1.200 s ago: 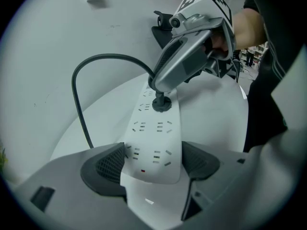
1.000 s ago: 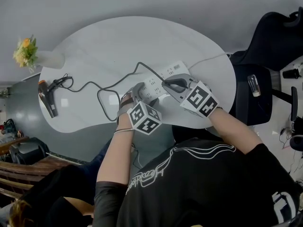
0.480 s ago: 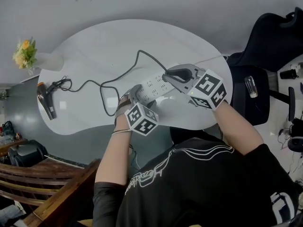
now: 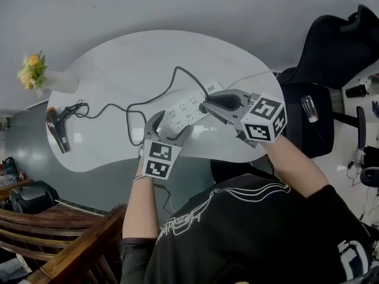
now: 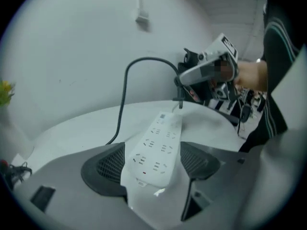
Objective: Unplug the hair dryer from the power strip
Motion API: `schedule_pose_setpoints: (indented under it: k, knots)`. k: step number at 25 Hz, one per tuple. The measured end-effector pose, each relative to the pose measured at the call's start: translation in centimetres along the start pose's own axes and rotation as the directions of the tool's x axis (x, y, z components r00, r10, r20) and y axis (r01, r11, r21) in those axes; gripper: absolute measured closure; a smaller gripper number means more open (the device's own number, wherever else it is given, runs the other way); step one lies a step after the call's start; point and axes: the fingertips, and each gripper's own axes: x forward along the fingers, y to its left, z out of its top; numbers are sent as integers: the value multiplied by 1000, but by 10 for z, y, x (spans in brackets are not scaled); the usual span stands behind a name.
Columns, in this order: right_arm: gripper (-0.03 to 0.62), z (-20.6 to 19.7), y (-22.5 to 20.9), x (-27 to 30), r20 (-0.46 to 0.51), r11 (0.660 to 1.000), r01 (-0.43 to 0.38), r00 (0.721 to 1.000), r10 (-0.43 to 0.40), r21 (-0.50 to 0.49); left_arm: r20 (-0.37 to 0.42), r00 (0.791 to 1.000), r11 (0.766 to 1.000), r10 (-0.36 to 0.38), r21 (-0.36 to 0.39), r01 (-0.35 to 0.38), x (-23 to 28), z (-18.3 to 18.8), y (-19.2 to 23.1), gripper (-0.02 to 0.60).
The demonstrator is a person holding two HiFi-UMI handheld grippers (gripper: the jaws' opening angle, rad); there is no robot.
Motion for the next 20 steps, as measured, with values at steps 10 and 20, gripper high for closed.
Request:
schedule_pose_setpoints:
  k: [10, 20]
  knots:
    - [566, 27, 54, -43, 142, 999, -20, 990, 24, -31, 346, 938, 940, -24, -312, 139, -108, 63, -30, 490]
    - [566, 42, 128, -93, 245, 994, -7, 969, 34, -111, 574, 818, 904, -45, -326, 279, -205, 105, -86, 578]
